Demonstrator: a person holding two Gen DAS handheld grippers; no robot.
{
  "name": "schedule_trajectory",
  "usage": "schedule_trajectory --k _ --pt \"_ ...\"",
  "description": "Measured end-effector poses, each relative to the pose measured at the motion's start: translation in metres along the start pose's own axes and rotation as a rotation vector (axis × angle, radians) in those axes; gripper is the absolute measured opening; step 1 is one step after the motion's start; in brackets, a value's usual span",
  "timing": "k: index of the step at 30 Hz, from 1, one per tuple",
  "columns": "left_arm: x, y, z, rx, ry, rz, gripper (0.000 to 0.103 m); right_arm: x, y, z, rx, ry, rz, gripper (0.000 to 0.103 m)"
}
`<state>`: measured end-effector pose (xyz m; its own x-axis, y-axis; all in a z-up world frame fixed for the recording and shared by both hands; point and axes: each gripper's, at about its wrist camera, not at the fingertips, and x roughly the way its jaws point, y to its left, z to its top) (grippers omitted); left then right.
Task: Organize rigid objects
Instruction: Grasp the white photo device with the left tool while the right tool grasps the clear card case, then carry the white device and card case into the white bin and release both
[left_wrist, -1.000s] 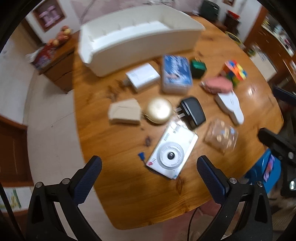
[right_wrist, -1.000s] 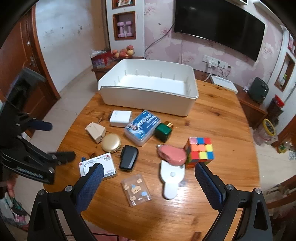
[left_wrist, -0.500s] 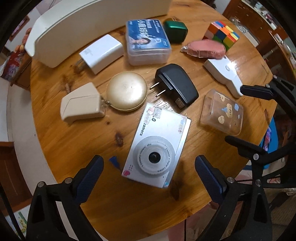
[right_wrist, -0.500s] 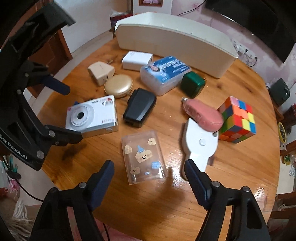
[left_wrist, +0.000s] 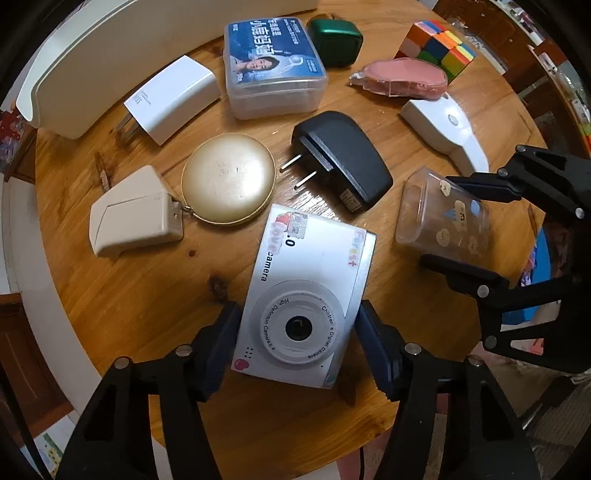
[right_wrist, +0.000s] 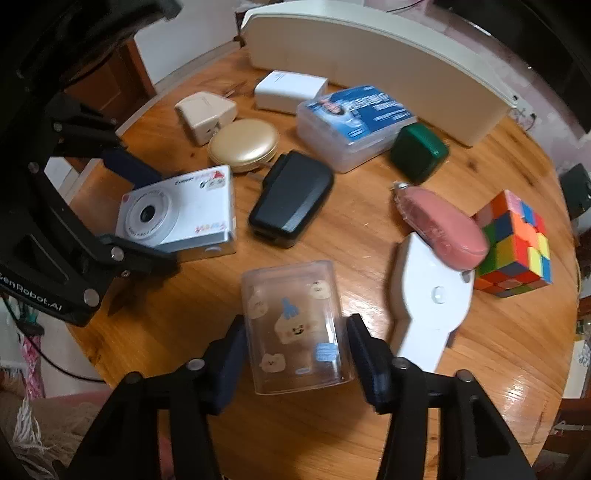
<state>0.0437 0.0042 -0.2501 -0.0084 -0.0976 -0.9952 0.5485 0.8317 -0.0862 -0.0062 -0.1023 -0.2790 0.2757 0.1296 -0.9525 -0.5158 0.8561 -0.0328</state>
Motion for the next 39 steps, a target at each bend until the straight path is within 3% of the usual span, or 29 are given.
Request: schedule_trajectory --k 10,18,19,21,31,39 --pt "0.002 -0.005 0.014 -0.078 -0.018 -0.009 0.064 -0.011 0.003 0.012 0.052 0.024 0.007 0.052" --pt "-0.031 0.015 0.017 -0.123 -0.098 -0.045 0.062 -0.046 -0.001 0.03 0.114 -0.021 -0.011 0.051" --pt "-0.037 0.016 0.016 -0.124 -0.106 -0.048 0.057 -0.049 -0.002 0.032 0.117 -0.028 -0.016 0.051" --pt "-0.045 0.017 0.014 -0.13 -0.11 -0.049 0.057 -0.054 -0.003 0.036 0.121 -0.042 -0.031 0.051" --pt "-0.048 0.015 -0.005 -0.201 -0.117 -0.114 0.057 -0.052 0.0 0.046 0.124 -0.054 -0.044 0.051" --pt "-0.075 0.03 0.003 -0.236 -0.155 -0.148 0.057 -0.057 -0.003 0.06 0.16 -0.05 -0.026 0.051"
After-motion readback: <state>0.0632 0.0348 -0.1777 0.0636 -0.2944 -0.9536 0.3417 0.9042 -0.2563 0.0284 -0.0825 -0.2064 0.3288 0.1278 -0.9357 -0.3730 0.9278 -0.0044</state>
